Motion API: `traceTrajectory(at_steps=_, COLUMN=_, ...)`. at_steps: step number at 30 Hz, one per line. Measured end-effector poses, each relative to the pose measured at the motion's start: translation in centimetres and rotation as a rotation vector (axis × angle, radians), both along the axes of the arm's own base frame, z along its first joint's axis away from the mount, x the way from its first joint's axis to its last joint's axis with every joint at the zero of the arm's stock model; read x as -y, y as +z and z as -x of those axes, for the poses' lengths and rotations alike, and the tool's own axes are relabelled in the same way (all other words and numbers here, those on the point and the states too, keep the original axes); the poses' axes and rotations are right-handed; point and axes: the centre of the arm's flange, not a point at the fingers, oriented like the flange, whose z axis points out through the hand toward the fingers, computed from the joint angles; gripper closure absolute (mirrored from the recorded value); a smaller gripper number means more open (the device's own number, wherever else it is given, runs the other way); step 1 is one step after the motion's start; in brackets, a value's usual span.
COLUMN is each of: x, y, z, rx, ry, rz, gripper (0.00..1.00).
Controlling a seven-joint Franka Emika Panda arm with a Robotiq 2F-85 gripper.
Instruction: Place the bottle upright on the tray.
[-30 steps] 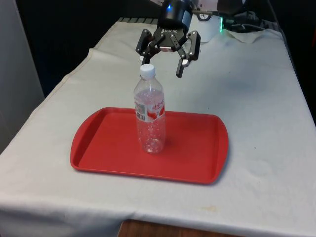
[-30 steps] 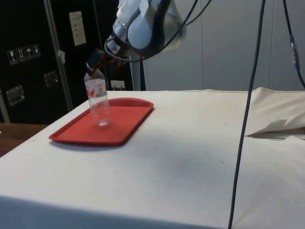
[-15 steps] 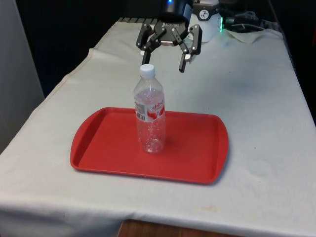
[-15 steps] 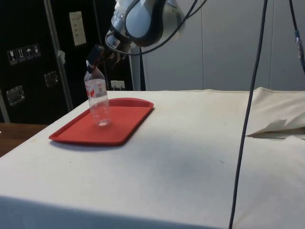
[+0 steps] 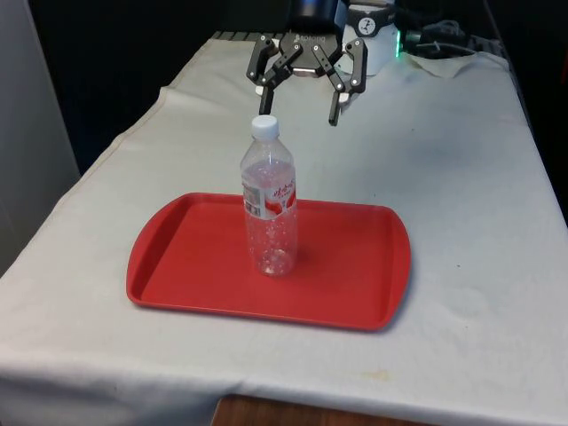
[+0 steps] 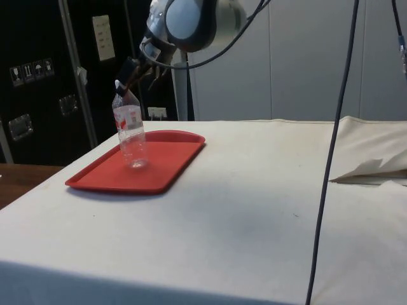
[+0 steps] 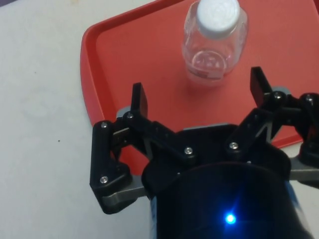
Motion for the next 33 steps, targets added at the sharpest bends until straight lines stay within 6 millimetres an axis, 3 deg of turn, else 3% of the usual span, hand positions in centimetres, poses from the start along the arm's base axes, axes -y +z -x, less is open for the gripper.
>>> traceTrajectory(at_steps=33, x=-0.2, y=2.7, z=-0.2, rx=-0.145, ry=0.115, rz=-0.01, gripper=0.0)
